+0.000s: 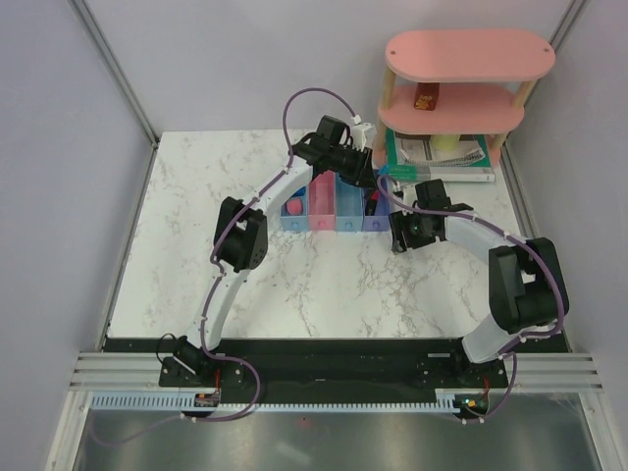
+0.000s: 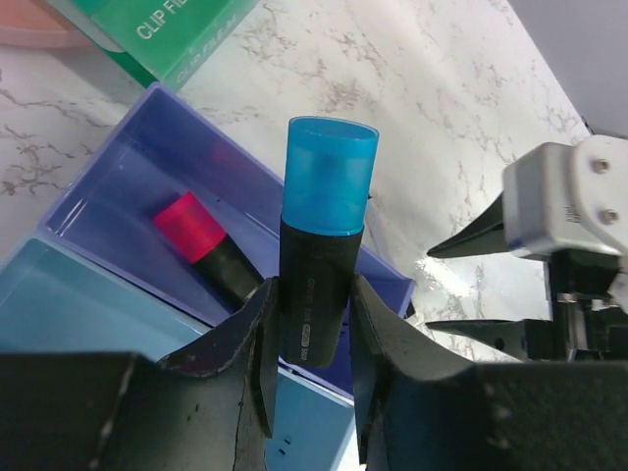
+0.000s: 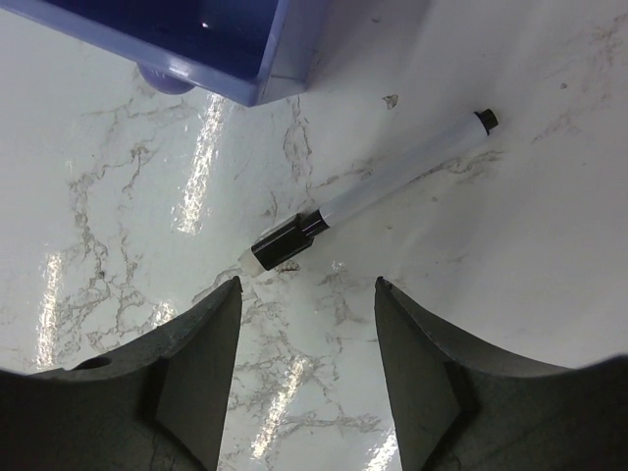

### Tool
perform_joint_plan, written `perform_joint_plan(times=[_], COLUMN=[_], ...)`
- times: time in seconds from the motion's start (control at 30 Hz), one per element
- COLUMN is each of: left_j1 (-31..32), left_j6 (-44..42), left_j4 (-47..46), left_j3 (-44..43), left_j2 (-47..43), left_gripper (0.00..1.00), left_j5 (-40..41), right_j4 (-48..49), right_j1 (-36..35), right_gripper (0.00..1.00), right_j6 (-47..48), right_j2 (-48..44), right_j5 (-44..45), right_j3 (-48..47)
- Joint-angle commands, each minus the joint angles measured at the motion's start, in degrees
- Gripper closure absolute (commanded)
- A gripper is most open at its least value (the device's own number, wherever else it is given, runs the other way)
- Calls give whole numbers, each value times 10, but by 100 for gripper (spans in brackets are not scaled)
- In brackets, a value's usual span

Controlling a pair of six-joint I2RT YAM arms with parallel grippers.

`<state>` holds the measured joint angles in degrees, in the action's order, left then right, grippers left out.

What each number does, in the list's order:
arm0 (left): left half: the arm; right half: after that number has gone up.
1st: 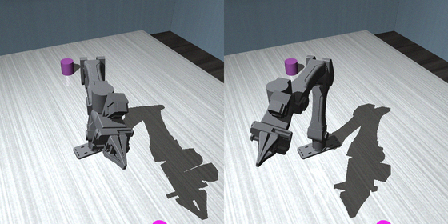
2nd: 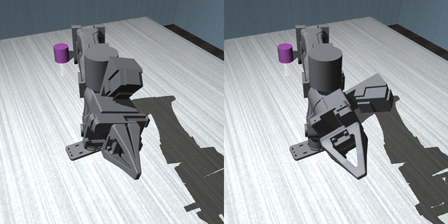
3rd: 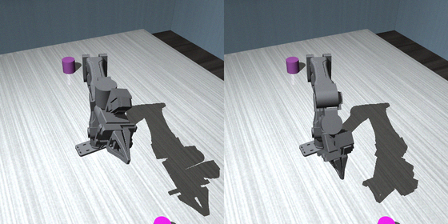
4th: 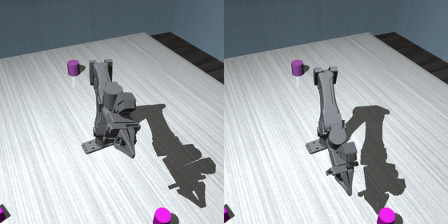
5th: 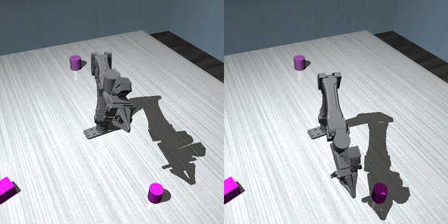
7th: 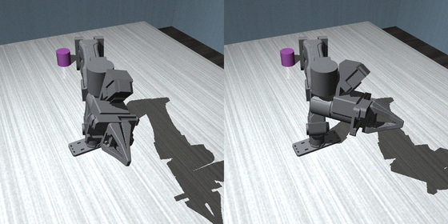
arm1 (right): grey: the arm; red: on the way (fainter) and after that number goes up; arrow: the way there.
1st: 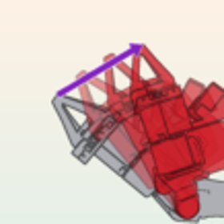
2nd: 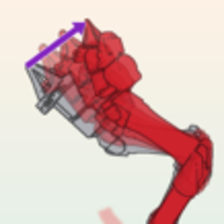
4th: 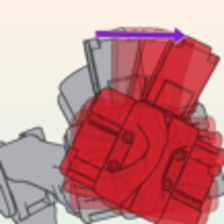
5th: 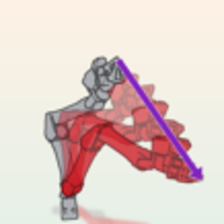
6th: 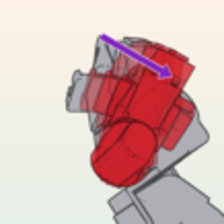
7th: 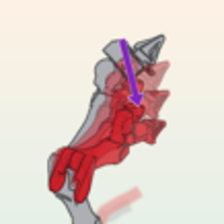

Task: Sort the stationery into containers
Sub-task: Place the pen in the storage box.

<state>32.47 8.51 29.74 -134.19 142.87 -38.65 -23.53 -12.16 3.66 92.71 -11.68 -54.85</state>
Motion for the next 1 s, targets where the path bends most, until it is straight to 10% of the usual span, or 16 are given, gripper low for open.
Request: perform_joint_plan(times=[0.0, 0.23, 0.97], left_j1=[-7, -10, -15], left_j6=[2, 4, 7], left_j4=[-28, -38, -45], left_j3=[-15, -17, -14], left_j2=[14, 26, 36], left_gripper=[98, 98, 50], left_j5=[13, 7, -15], right_j4=[25, 33, 67], right_j1=[-5, -15, -23], right_gripper=[36, 37, 39], right_j6=[-8, -12, -14], right_j2=[3, 12, 49], right_j5=[1, 10, 28], right_j3=[-22, -25, -20])
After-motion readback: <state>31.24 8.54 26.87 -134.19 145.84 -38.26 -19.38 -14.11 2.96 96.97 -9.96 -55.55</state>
